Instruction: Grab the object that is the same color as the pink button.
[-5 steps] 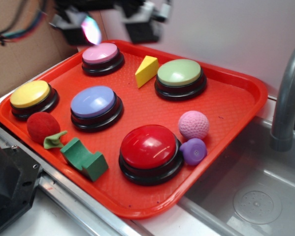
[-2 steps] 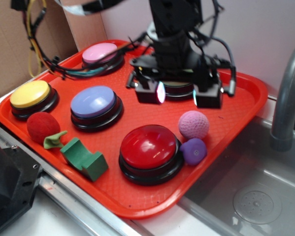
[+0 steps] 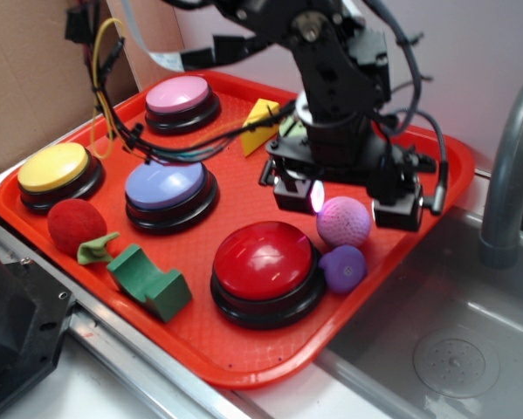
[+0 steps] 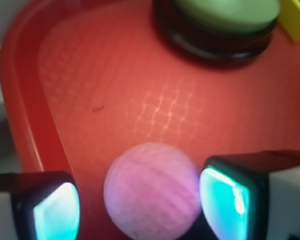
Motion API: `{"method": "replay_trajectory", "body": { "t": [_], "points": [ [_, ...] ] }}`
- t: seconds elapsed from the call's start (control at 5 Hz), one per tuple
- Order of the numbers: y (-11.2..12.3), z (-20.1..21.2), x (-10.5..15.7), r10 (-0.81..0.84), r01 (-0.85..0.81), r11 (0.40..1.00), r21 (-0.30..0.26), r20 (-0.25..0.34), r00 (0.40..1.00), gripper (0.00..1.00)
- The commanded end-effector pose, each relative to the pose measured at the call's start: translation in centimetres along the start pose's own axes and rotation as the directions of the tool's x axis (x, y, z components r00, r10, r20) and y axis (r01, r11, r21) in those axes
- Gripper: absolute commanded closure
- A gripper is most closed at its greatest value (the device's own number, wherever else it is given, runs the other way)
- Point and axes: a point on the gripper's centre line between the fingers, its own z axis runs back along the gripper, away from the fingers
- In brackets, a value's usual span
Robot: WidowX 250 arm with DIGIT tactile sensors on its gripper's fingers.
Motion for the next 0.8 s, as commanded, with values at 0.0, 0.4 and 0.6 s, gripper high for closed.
{"method": "replay_trajectory", "body": {
  "t": [0.0,0.4,0.6],
  "points": [
    [0.5,-0.5,1.2,-0.006,0.006,1.000,-0.011,-0.002,1.000,0.32],
    [0.9,0.3,1.6,-0.006,0.005,0.999,-0.037,-0.018,1.000,1.00],
    [1.6,2.0,2.6,-0.033,0.032,0.999,-0.033,-0.026,0.999,1.00]
  ]
}}
